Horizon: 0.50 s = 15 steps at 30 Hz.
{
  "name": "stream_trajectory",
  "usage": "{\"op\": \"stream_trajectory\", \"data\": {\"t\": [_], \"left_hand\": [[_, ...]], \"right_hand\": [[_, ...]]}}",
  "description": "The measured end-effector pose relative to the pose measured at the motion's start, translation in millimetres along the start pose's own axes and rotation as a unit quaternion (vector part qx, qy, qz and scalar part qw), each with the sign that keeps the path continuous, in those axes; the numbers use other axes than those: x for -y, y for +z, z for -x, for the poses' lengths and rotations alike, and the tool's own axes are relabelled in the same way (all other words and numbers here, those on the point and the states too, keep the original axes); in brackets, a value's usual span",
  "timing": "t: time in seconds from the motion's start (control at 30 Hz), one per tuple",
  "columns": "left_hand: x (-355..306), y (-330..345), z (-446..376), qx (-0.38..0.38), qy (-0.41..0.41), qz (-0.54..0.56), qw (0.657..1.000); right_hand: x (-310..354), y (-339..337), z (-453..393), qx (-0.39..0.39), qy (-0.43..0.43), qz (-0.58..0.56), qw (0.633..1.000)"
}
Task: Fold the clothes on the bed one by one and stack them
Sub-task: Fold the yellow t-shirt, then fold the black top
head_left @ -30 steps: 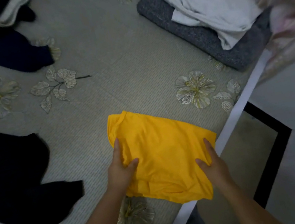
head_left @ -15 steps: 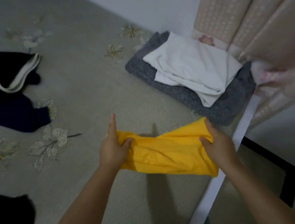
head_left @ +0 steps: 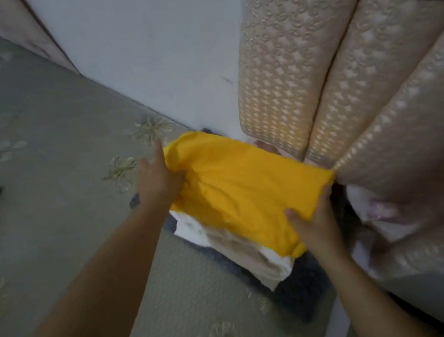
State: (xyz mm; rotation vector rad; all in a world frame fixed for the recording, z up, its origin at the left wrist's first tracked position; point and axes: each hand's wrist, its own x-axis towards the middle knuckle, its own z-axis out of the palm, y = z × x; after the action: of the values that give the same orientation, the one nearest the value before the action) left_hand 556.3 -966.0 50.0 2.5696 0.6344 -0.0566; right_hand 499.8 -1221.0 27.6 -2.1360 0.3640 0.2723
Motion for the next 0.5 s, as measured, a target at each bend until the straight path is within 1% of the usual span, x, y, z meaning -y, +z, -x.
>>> {"op": "stream_trajectory", "data": {"t": [0.03, 0.07, 0.1, 0.17, 0.2, 0.3, 0.37, 0.43, 0.5], "left_hand": [[5.6, 15.2, -2.2, 0.016, -0.007, -0.062, 0.998], [11.0, 31.5, -0.9, 0.044, 0.004, -0.108, 0.993], [15.7, 47.4, 3.6, 0.078, 0.027, -0.137, 0.987], [23.0, 73.5, 16.1, 0.133, 0.071, -0.169, 0.974], [26.1, 81.8, 20.7, 0.147, 0.078, -0.175, 0.970], [32.4, 90.2, 25.9, 0.145, 0.072, -0.168, 0.973], [34.5, 88.5, 28.0, 0.129, 0.075, -0.156, 0.976], [38.1, 83.8, 32.3, 0.121, 0.086, -0.157, 0.976], [44.5, 78.5, 42.6, 0.122, 0.103, -0.175, 0.972]], "right_hand": [[-8.0, 10.1, -4.2, 0.044, 0.026, 0.013, 0.999], [-15.0, 19.2, -7.0, 0.075, 0.046, 0.036, 0.996], [-21.0, 25.6, -8.9, 0.089, 0.058, 0.057, 0.993], [-27.1, 33.2, -12.1, 0.081, 0.068, 0.074, 0.992], [-27.8, 34.9, -13.1, 0.071, 0.069, 0.070, 0.993], [-28.6, 34.5, -15.6, 0.044, 0.067, 0.038, 0.996], [-28.9, 31.0, -14.8, 0.048, 0.071, 0.032, 0.996], [-30.3, 28.8, -10.9, 0.059, 0.070, 0.072, 0.993], [-30.0, 26.4, -3.1, 0.059, 0.052, 0.174, 0.982]]}}
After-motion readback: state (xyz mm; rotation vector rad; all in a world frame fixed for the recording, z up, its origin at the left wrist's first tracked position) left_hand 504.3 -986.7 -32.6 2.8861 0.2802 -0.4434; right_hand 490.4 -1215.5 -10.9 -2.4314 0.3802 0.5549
